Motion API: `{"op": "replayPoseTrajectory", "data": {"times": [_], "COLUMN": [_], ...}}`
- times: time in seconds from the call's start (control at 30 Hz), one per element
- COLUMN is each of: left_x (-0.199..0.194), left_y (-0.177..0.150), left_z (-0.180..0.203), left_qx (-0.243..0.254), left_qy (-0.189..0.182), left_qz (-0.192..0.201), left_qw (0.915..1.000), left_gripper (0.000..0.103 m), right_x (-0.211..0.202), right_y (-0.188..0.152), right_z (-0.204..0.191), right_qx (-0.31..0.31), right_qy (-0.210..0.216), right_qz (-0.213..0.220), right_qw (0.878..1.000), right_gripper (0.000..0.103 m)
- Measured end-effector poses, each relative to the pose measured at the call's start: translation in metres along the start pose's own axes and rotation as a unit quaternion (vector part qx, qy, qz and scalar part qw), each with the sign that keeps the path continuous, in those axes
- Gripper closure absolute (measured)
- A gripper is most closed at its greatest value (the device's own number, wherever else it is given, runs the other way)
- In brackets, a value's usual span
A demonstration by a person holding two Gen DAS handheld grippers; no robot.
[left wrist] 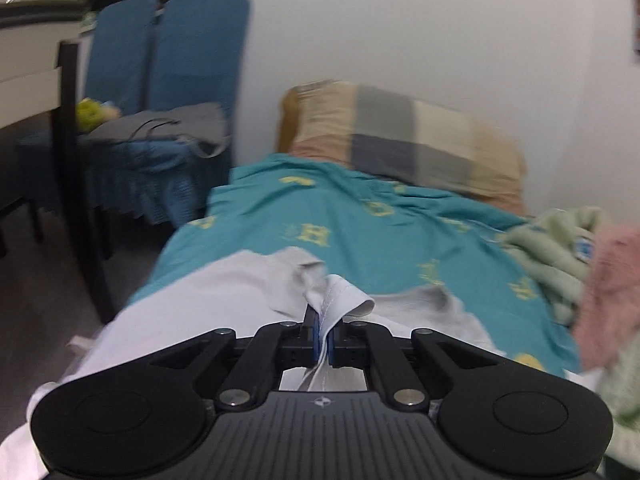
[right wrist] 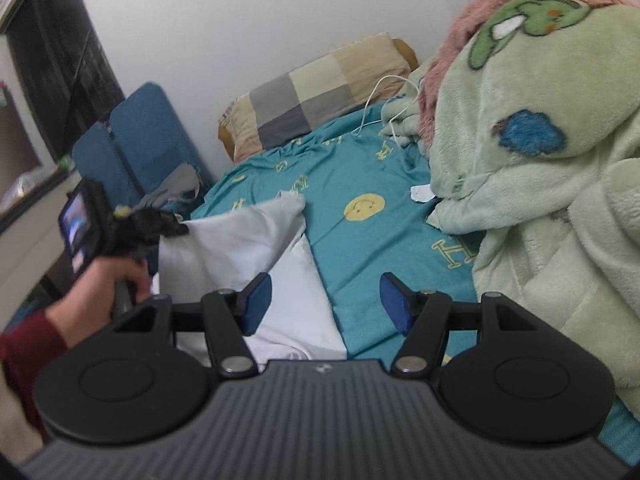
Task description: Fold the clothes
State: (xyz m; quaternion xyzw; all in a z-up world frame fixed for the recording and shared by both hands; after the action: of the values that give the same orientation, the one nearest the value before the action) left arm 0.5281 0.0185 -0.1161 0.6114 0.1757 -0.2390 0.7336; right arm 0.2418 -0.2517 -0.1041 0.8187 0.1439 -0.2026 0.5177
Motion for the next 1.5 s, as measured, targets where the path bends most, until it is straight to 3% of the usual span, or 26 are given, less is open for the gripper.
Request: {"op": "replayPoseTrajectory", "data": {"times": [0.13,0.2,0.27,0.43,0.6,0.7,0.8,0.93,1.03,1.2,1.33,1.5], "left_x": [0.044,0.053,0.053,0.014,-0.079,-0.149,-0.220,-0.287,-0.318,-0.331,-0.329,-0.310], "left_y": [-0.014,-0.024,-0.031,-0.034,-0.045,-0.066,-0.099,-0.153,-0.196,-0.257,-0.289,-0.297], "left_z": [-0.031,-0.044,-0.053,-0.053,-0.028,-0.016,-0.002,0.019,0.038,0.058,0.069,0.069], "left_qx": [-0.008,-0.021,-0.035,-0.018,0.019,0.032,0.014,-0.020,0.016,0.073,0.097,0.132], "left_qy": [0.051,0.047,0.032,-0.003,-0.041,-0.064,-0.089,-0.154,-0.176,-0.195,-0.210,-0.176], "left_qz": [-0.060,-0.073,-0.072,-0.069,-0.065,-0.066,-0.076,-0.112,-0.130,-0.183,-0.224,-0.243], "left_qw": [0.9968,0.9960,0.9963,0.9975,0.9968,0.9952,0.9930,0.9816,0.9756,0.9609,0.9467,0.9446], "left_gripper": [0.098,0.094,0.081,0.052,0.045,0.043,0.042,0.042,0.043,0.046,0.050,0.050], "right_x": [0.009,0.014,0.018,0.023,0.015,0.005,-0.009,-0.038,-0.065,-0.098,-0.081,-0.048], "right_y": [-0.008,-0.011,-0.012,-0.012,-0.007,-0.006,-0.006,-0.006,-0.005,-0.004,-0.009,-0.024], "right_z": [-0.005,-0.005,-0.004,-0.004,-0.007,-0.011,-0.017,-0.023,-0.019,0.004,0.026,0.027], "right_qx": [-0.017,-0.023,-0.023,-0.022,-0.022,-0.028,-0.038,-0.051,-0.043,-0.002,0.044,0.060], "right_qy": [-0.006,-0.009,-0.009,-0.003,0.013,0.023,0.032,0.040,0.032,0.016,0.017,0.013], "right_qz": [-0.013,-0.020,-0.024,-0.027,-0.018,-0.017,-0.014,-0.009,-0.010,-0.004,-0.032,-0.075], "right_qw": [1.000,1.000,0.999,0.999,1.000,0.999,0.999,0.998,0.999,1.000,0.998,0.995], "right_gripper": [0.040,0.040,0.040,0.040,0.040,0.040,0.040,0.041,0.041,0.040,0.039,0.039]}}
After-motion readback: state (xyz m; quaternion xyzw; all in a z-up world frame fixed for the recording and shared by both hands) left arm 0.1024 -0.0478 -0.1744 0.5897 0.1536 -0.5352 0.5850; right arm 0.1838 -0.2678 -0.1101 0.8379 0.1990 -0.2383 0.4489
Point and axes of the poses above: each gripper's, at about its wrist camera, not at the fingertips, and x roughly the way its jaws point, z to its right, y to its top, the point moved 5 cm from there along x, roughly the way its jaws point, and after that the axes turned 3 degrees about -y, right-handed, at the moved point
